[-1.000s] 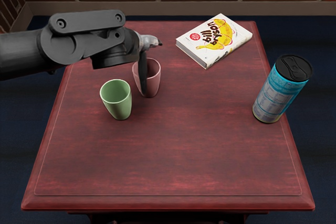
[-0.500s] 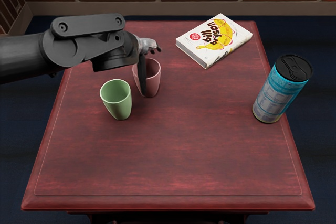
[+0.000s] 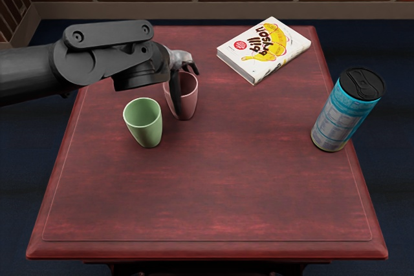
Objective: Pick up cup and place in cup with left hand
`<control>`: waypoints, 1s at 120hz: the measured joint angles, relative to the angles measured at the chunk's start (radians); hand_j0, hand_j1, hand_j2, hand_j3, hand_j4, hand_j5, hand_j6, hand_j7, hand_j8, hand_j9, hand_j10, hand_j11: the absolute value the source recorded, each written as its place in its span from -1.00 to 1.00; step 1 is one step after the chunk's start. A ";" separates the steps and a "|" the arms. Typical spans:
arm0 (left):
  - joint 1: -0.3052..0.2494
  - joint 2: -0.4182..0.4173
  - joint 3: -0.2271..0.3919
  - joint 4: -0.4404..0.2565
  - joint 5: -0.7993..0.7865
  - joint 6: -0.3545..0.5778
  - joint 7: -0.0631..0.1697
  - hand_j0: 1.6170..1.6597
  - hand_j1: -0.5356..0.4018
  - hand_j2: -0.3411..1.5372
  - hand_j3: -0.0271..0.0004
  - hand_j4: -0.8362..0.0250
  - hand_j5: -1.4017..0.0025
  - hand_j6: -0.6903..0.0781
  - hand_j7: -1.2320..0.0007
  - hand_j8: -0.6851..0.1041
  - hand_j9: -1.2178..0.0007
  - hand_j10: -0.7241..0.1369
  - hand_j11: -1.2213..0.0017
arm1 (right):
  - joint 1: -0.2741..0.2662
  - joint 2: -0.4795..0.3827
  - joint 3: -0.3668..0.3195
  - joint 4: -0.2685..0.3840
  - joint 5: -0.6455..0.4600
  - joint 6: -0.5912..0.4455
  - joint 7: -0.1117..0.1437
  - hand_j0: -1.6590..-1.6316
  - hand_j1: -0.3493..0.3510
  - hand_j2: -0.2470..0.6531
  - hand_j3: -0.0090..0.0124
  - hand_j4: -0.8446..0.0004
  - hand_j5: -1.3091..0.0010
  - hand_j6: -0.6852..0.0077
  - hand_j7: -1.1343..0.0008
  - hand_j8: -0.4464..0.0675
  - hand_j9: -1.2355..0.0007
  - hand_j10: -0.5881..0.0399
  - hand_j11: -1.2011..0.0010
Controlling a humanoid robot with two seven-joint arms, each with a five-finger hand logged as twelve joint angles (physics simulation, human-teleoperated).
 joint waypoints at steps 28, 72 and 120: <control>0.014 0.001 -0.002 -0.003 0.010 0.001 0.000 0.91 0.02 -0.56 0.97 0.07 0.38 0.10 0.28 0.06 0.26 -0.16 0.26 | 0.000 0.000 0.000 -0.002 0.000 0.000 0.000 -0.93 -0.89 -0.47 -0.16 0.93 0.94 0.89 0.93 0.62 0.93 0.77 0.93; 0.012 0.001 -0.002 -0.006 0.006 -0.002 0.000 0.88 -0.17 -0.49 0.97 -0.04 0.13 -0.05 0.01 0.22 -0.01 -0.20 0.00 | 0.000 0.000 0.000 -0.002 0.000 0.000 0.000 -0.93 -0.89 -0.47 -0.16 0.93 0.94 0.89 0.93 0.62 0.93 0.77 0.93; -0.013 0.016 -0.006 -0.014 -0.021 -0.015 0.000 0.63 -0.09 -0.54 0.98 0.08 -0.15 0.31 -0.30 0.40 -0.28 -0.17 -0.25 | 0.000 0.000 0.000 0.000 0.000 0.000 0.000 -0.93 -0.89 -0.47 -0.16 0.93 0.94 0.89 0.93 0.62 0.93 0.77 0.93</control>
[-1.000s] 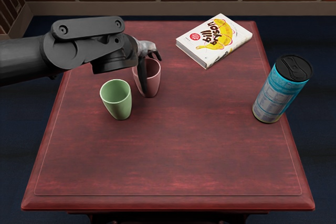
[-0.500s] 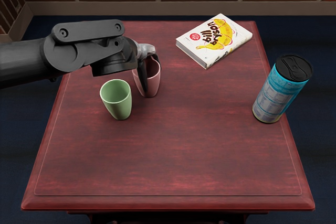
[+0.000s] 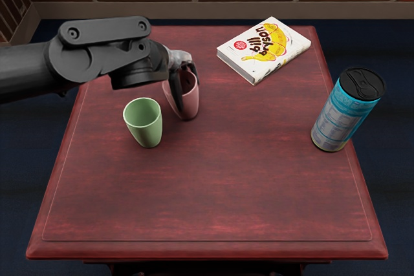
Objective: Pick up cup and place in cup with left hand
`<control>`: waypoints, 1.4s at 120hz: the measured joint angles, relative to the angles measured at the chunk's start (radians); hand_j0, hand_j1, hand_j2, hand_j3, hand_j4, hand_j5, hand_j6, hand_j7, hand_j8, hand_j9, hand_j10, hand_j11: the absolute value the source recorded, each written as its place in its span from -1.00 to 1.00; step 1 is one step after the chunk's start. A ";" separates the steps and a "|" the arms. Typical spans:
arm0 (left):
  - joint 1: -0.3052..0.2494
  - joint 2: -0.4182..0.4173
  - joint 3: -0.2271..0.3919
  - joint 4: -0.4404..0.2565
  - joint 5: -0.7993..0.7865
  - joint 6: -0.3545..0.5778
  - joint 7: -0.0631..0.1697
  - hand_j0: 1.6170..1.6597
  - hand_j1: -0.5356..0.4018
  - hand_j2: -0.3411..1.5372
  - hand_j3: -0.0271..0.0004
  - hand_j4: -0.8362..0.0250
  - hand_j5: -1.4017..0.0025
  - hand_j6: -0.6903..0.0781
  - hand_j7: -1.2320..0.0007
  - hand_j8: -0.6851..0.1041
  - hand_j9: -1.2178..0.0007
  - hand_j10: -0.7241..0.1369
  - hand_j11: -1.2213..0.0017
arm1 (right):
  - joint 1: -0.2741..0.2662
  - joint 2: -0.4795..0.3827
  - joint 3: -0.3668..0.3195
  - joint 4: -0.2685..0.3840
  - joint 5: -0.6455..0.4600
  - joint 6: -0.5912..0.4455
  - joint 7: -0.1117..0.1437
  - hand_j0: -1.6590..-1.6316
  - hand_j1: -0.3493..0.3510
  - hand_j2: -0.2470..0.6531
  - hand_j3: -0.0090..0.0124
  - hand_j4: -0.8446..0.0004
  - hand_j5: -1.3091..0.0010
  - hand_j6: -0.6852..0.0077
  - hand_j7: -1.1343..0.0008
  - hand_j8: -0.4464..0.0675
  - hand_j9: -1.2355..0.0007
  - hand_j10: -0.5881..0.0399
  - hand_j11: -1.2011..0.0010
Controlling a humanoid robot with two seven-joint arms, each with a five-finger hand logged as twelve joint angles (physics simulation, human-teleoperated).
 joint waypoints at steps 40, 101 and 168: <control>-0.106 0.067 -0.009 0.000 -0.072 -0.056 0.000 0.55 -0.12 -0.53 0.98 0.16 -0.27 0.39 -0.40 0.44 -0.38 -0.15 -0.35 | 0.000 0.000 0.000 0.000 0.000 0.000 0.000 -0.93 -0.89 -0.47 -0.16 0.93 0.94 0.89 0.93 0.62 0.93 0.77 0.93; -0.225 0.284 0.044 -0.112 -0.208 -0.125 0.001 0.47 0.02 -0.50 0.98 -0.09 -0.32 0.11 -0.45 0.22 -0.44 -0.28 -0.42 | 0.003 0.000 0.000 0.002 0.001 0.000 0.000 -0.93 -0.89 -0.47 -0.16 0.93 0.94 0.89 0.93 0.62 0.93 0.77 0.93; -0.271 0.434 0.090 -0.226 -0.268 -0.140 0.000 0.63 -0.11 -0.15 0.97 -0.27 -0.36 -0.01 -0.46 0.03 -0.50 -0.50 -0.49 | 0.006 0.000 0.000 0.004 0.003 0.001 0.000 -0.93 -0.89 -0.47 -0.16 0.93 0.94 0.89 0.93 0.62 0.93 0.77 0.93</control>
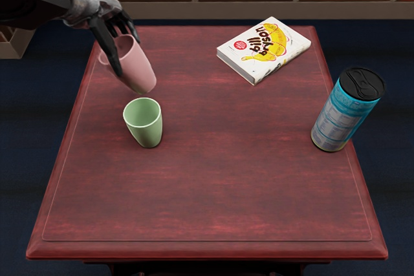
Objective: Pick up cup and place in cup with left hand
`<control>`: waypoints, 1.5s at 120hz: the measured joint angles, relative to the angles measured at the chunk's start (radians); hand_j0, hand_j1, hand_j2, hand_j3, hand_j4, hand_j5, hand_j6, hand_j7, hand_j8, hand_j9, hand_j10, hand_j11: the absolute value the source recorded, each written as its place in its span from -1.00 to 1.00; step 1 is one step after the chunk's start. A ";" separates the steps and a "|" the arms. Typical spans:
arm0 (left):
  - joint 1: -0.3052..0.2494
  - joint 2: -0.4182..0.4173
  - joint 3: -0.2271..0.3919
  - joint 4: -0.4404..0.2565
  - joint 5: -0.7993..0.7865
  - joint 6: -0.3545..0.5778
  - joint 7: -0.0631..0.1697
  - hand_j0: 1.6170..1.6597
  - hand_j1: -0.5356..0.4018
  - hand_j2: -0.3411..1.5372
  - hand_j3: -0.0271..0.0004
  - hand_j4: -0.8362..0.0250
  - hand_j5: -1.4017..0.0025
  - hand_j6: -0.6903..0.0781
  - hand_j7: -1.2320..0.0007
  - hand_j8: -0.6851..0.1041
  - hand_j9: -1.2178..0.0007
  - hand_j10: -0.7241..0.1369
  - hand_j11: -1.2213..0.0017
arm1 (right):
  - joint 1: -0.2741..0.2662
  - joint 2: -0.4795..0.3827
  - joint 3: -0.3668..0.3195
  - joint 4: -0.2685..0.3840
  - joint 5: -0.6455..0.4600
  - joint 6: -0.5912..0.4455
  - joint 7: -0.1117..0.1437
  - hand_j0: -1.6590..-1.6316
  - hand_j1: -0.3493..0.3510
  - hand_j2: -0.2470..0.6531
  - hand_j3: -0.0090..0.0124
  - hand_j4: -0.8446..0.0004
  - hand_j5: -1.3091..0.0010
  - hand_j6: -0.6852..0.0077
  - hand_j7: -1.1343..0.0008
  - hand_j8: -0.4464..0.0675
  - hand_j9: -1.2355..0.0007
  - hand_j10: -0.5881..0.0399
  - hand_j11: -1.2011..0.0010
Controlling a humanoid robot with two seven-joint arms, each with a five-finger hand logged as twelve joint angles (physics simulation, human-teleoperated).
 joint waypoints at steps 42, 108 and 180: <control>-0.049 0.025 0.035 -0.048 -0.056 0.009 -0.001 0.77 -0.21 -0.16 0.98 -0.29 -0.28 -0.04 -0.45 -0.17 -0.49 -0.60 -0.51 | 0.001 0.000 0.000 0.000 0.001 0.000 0.000 -0.93 -0.89 -0.47 -0.16 0.93 0.94 0.89 0.93 0.62 0.93 0.77 0.93; -0.075 0.031 0.082 -0.097 -0.103 0.006 0.000 0.83 -0.13 -0.03 0.97 -0.36 -0.32 -0.16 -0.46 -0.19 -0.50 -0.65 -0.52 | 0.003 0.000 0.000 0.000 0.002 0.000 0.000 -0.93 -0.89 -0.47 -0.16 0.93 0.94 0.89 0.93 0.62 0.93 0.77 0.93; -0.121 0.058 0.136 -0.142 -0.151 0.014 -0.001 0.62 -0.72 0.75 0.97 -0.53 -0.35 -0.32 -0.53 -0.41 -0.57 -0.91 -0.60 | 0.003 0.000 0.000 0.000 0.002 0.000 0.000 -0.93 -0.89 -0.47 -0.16 0.93 0.94 0.89 0.93 0.62 0.93 0.77 0.93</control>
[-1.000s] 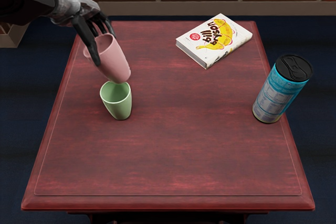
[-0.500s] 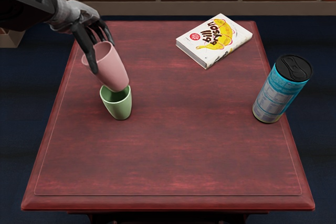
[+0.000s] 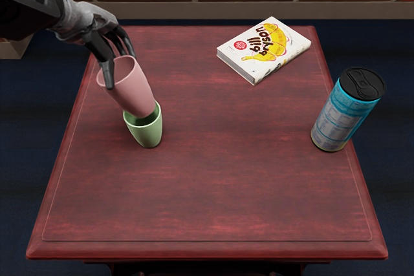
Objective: Pick up cup and place in cup with left hand
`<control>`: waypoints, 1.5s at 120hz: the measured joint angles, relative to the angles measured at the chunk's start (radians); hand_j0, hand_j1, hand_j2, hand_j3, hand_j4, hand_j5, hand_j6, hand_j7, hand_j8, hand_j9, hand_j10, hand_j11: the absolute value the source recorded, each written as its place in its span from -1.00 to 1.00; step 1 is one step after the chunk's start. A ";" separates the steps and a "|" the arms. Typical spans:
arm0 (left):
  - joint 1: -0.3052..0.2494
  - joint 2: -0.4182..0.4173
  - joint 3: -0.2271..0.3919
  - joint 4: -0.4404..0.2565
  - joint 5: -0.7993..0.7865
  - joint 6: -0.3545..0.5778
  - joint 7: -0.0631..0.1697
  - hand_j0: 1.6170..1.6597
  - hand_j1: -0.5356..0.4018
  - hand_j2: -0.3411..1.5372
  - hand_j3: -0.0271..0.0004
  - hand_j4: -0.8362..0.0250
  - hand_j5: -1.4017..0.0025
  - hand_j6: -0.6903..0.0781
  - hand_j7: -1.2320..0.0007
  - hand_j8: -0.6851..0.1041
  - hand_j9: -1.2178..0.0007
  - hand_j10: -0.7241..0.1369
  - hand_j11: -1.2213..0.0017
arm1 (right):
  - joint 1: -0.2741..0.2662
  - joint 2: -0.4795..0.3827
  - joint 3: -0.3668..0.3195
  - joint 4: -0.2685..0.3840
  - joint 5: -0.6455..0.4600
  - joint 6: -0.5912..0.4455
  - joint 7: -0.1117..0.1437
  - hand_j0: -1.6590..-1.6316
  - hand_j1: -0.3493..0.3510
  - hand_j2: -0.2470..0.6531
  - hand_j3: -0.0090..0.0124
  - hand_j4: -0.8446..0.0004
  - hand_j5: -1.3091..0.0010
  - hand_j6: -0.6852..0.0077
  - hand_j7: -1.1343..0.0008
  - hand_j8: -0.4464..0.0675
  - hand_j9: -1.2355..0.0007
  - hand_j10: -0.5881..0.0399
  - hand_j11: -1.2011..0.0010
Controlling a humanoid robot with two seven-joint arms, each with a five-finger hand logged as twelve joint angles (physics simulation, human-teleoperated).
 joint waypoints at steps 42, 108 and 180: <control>-0.005 0.002 0.015 -0.012 -0.018 0.004 0.001 0.75 -0.67 0.54 0.97 -0.62 -0.40 -0.48 -0.56 -0.56 -0.59 -0.97 -0.59 | 0.000 0.000 0.001 -0.001 0.000 0.000 0.000 -0.93 -0.89 -0.47 -0.16 0.93 0.94 0.89 0.93 0.62 0.93 0.77 0.93; 0.011 0.060 -0.002 0.014 -0.010 0.004 0.001 0.91 0.52 -0.53 0.97 0.59 0.71 0.44 0.68 0.38 0.67 0.33 0.67 | 0.000 0.000 0.001 -0.002 0.000 -0.001 0.000 -0.93 -0.89 -0.47 -0.16 0.93 0.94 0.89 0.93 0.62 0.93 0.77 0.93; 0.079 0.452 -0.037 -0.089 -0.541 -0.397 0.001 0.92 0.87 -0.63 0.97 0.92 0.98 0.78 0.98 0.72 0.98 0.66 0.98 | 0.000 0.000 0.001 0.000 0.002 -0.001 0.000 -0.93 -0.89 -0.47 -0.16 0.93 0.94 0.89 0.93 0.62 0.93 0.77 0.93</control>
